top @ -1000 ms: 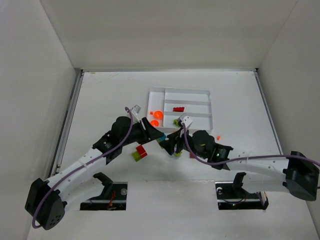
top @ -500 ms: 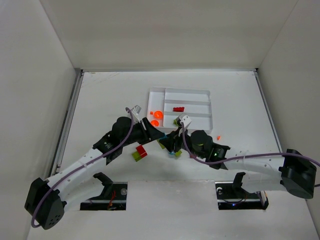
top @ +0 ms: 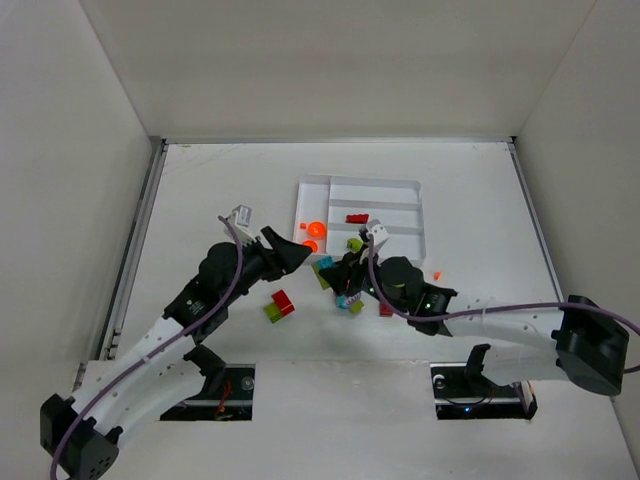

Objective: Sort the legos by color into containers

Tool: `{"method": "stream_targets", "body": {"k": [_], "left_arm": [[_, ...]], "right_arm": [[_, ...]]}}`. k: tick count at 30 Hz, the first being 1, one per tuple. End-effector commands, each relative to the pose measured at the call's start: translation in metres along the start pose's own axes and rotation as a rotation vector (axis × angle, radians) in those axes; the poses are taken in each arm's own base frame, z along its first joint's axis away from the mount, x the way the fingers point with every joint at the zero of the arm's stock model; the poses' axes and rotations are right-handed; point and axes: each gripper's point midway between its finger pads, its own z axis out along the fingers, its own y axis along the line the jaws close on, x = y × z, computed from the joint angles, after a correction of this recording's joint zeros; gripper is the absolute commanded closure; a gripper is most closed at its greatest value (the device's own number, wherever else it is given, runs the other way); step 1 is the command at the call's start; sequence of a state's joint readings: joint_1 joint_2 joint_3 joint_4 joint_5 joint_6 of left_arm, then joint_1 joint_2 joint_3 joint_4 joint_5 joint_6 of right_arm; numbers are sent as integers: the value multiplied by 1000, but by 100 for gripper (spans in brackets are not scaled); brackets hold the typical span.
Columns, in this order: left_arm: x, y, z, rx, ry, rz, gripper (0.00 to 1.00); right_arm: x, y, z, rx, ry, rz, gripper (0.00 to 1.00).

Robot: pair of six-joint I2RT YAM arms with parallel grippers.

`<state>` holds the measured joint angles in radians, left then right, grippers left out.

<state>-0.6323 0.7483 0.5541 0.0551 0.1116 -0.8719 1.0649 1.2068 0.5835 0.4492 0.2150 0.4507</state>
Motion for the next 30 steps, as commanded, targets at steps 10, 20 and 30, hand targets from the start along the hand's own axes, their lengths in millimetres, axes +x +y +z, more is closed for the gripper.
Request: {"method": "stream_targets", "body": {"k": [10, 20, 30], "left_arm": [[24, 20, -5, -81, -100, 179, 47], [29, 3, 12, -26, -166, 241, 38], [18, 4, 18, -2, -258, 218, 50]], "right_arm": [[-63, -18, 33, 130, -179, 257, 73], [-63, -13, 38, 120, -182, 331, 73], [-60, -3, 36, 72, -170, 413, 73]]}}
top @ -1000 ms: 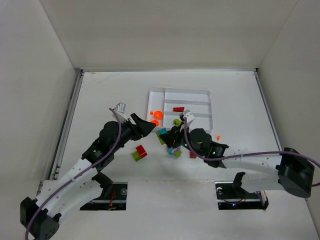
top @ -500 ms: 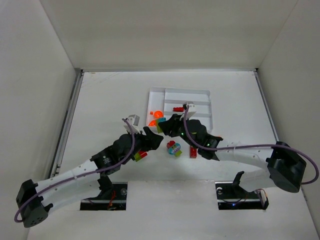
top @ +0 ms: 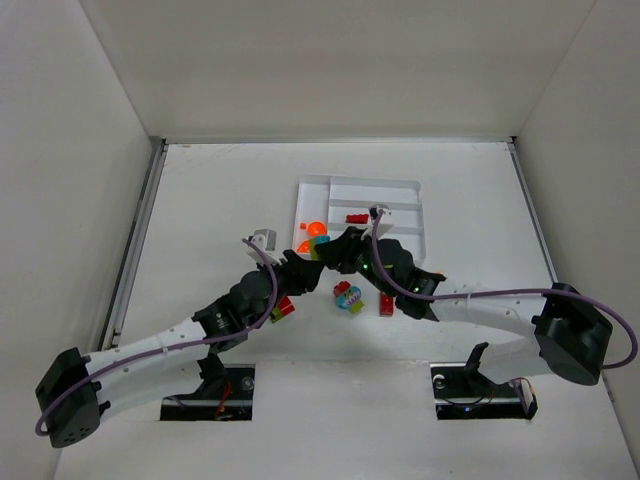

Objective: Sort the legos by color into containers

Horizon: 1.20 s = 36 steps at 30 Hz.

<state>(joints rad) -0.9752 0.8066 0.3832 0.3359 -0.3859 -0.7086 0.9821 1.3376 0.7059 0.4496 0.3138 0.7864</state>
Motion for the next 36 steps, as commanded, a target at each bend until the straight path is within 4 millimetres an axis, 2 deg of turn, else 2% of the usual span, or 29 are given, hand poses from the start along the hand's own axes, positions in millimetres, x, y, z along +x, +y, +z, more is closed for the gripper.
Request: {"method": "stream_targets", "body": {"k": [1, 8, 13, 17, 20, 31, 33, 35, 36], "left_arm": [[-20, -13, 3, 50, -102, -29, 51], [-22, -14, 4, 72, -139, -50, 54], [-19, -8, 5, 59, -133, -43, 73], [-15, -9, 2, 67, -118, -17, 80], [-15, -7, -1, 63, -111, 1, 81], [-19, 12, -3, 4, -111, 27, 82], [-20, 10, -3, 11, -104, 25, 81], [-20, 4, -2, 28, -96, 21, 81], [-20, 1, -1, 36, -91, 19, 81]], "right_arm": [[-17, 29, -1, -91, -48, 81, 73], [-5, 36, 1, -125, -7, 132, 73], [0, 38, 1, -145, 12, 153, 73], [-5, 42, -4, -161, 10, 155, 72], [-19, 37, -8, -166, -14, 155, 72], [-55, -3, -14, -138, -58, 166, 72], [-68, -22, -8, -87, -85, 137, 72], [-83, -53, 5, 6, -108, 117, 72], [-91, -74, 14, 76, -112, 112, 73]]}}
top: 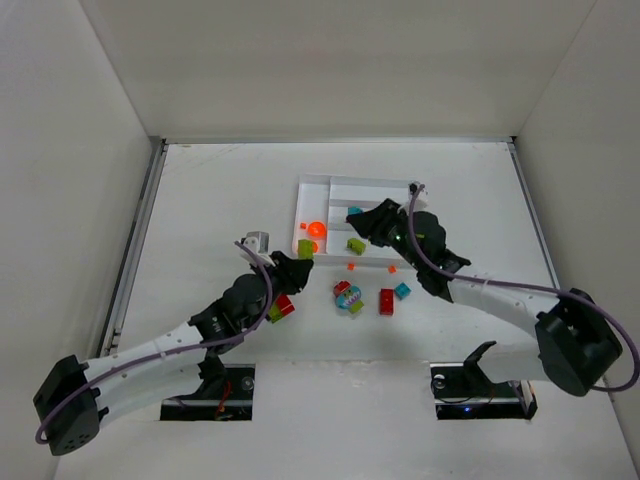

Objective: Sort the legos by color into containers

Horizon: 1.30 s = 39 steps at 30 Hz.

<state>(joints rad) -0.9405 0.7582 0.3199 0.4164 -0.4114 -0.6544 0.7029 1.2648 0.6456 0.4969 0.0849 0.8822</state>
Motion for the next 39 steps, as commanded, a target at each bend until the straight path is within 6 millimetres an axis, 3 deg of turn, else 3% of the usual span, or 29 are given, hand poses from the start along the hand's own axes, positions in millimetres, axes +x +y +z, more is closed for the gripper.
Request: {"method": "stream_targets", "body": {"k": [1, 6, 9, 18, 21, 25, 30, 36, 39], "left_arm": [[-6, -17, 2, 50, 2, -1, 81], [6, -26, 11, 53, 56, 21, 80], [13, -29, 17, 46, 91, 30, 79], [26, -37, 39, 44, 157, 60, 79], [31, -41, 50, 44, 176, 65, 79], [33, -40, 64, 25, 191, 81, 79], [30, -31, 83, -16, 195, 88, 79], [42, -20, 107, -53, 245, 126, 78], [50, -17, 116, -66, 277, 139, 78]], "right_arm": [[-39, -42, 25, 139, -56, -42, 73], [-70, -121, 69, 396, -79, -103, 73], [-77, -155, 91, 490, -45, -106, 72], [-95, -192, 114, 599, -48, -131, 68], [-95, -201, 116, 617, -46, -128, 61], [-99, -208, 120, 626, -49, -124, 54], [-105, -200, 116, 608, -60, -126, 37], [-123, -166, 91, 542, -131, -146, 35], [-114, -141, 69, 480, -164, -163, 41]]}}
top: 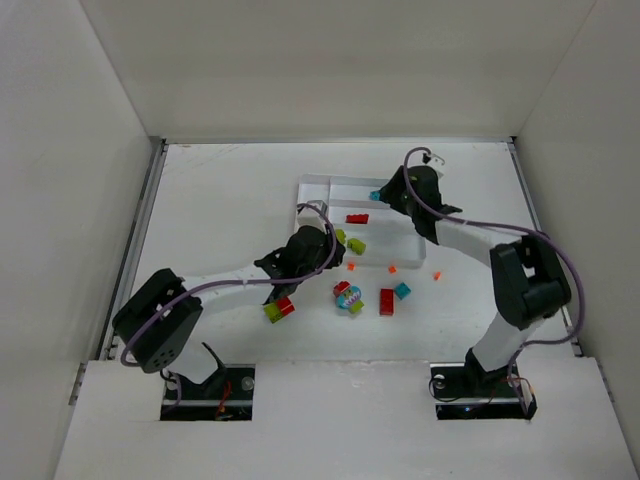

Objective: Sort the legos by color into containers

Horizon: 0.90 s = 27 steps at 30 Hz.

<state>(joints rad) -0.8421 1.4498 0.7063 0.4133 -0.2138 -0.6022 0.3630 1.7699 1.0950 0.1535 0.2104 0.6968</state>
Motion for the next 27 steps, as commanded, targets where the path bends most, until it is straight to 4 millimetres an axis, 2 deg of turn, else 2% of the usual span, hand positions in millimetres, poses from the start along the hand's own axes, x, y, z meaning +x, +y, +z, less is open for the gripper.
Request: {"method": "stream_targets", "body": {"k": [1, 8, 12, 17, 19, 22, 24, 27], "left_arm": [[-15, -14, 10, 34, -15, 22, 78], [-13, -3, 34, -21, 28, 60, 77], [-16, 0, 39, -31, 43, 82, 76], [-11, 7, 45, -28, 95, 87, 74], [-8, 11, 46, -33, 113, 92, 71], [-4, 16, 48, -46, 129, 99, 60], [-5, 17, 48, -50, 127, 100, 53], [-11, 17, 46, -50, 109, 98, 49]], "right_arm": [[-26, 34, -44, -129, -141, 8, 41], [21, 36, -99, -208, -152, 18, 41], [39, 39, -118, -230, -146, -11, 41], [50, 36, -134, -238, -147, -15, 39], [51, 36, -140, -247, -151, -18, 38], [54, 36, -153, -259, -154, -29, 37], [62, 36, -160, -268, -135, -46, 37], [78, 36, -170, -286, -96, -87, 38]]}}
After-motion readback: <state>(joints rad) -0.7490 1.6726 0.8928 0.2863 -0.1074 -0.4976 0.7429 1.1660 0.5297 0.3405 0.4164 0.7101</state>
